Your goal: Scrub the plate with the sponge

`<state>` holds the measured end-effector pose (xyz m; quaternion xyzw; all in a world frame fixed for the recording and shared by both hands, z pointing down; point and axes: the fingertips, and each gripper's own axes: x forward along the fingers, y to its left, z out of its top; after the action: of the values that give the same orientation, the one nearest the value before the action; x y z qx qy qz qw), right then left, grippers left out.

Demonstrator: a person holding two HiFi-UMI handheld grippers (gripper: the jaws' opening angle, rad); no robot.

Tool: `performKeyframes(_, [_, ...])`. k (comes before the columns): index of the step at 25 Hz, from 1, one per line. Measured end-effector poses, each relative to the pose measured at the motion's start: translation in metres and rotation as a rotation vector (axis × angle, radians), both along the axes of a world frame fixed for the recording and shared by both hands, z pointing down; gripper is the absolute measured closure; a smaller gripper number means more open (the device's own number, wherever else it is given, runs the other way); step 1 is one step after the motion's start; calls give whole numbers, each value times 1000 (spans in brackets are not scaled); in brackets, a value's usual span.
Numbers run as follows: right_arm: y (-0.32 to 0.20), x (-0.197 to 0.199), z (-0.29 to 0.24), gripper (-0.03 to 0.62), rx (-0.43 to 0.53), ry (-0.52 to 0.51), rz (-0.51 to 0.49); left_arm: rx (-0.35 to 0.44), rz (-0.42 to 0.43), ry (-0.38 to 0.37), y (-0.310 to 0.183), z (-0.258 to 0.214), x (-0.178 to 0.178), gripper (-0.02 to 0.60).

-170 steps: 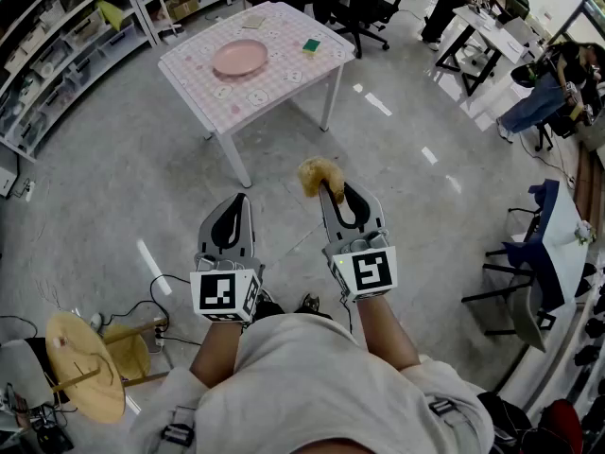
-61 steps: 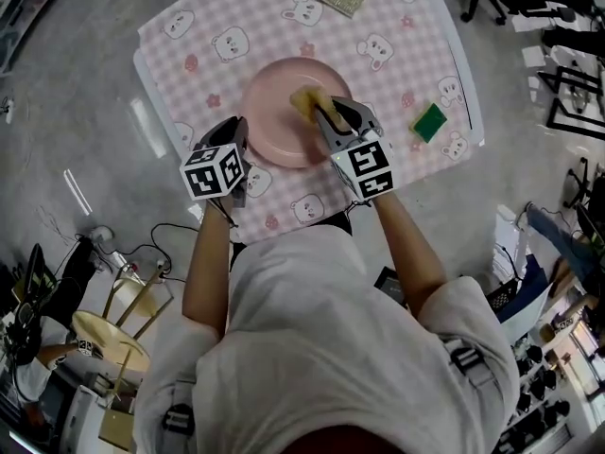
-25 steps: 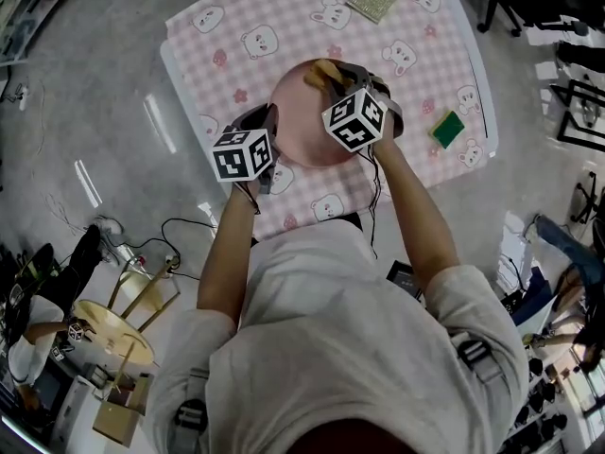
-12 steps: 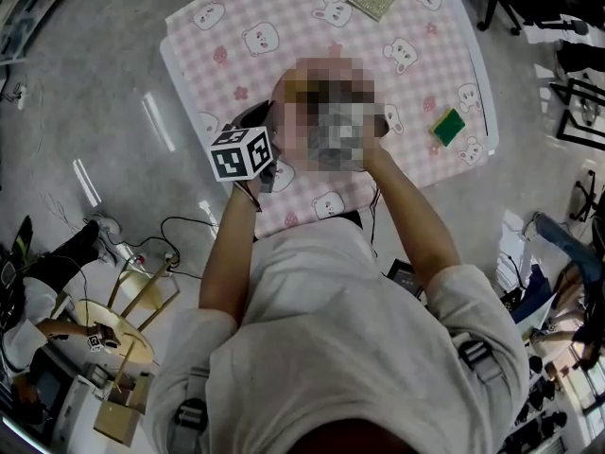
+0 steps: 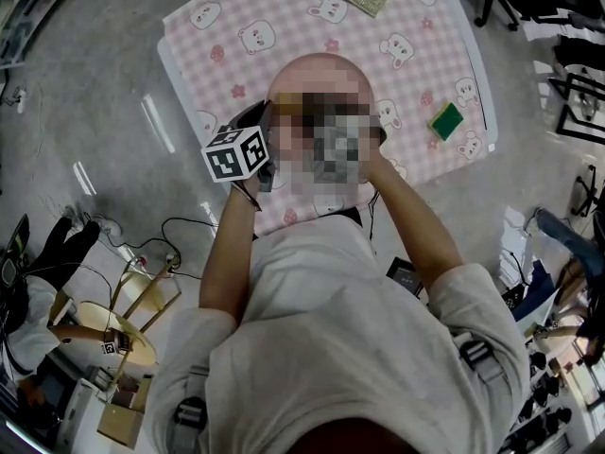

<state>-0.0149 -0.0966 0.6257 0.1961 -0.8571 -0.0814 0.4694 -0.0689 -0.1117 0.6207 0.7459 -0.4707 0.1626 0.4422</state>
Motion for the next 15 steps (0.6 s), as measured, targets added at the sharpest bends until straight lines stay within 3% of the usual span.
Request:
performKeyframes(8, [50, 3, 8, 511, -68, 12, -89, -1, 1, -15, 2, 1, 5, 538])
performKeyframes(15, [81, 21, 26, 511, -160, 56, -108, -4, 7, -33, 2, 4, 3, 540])
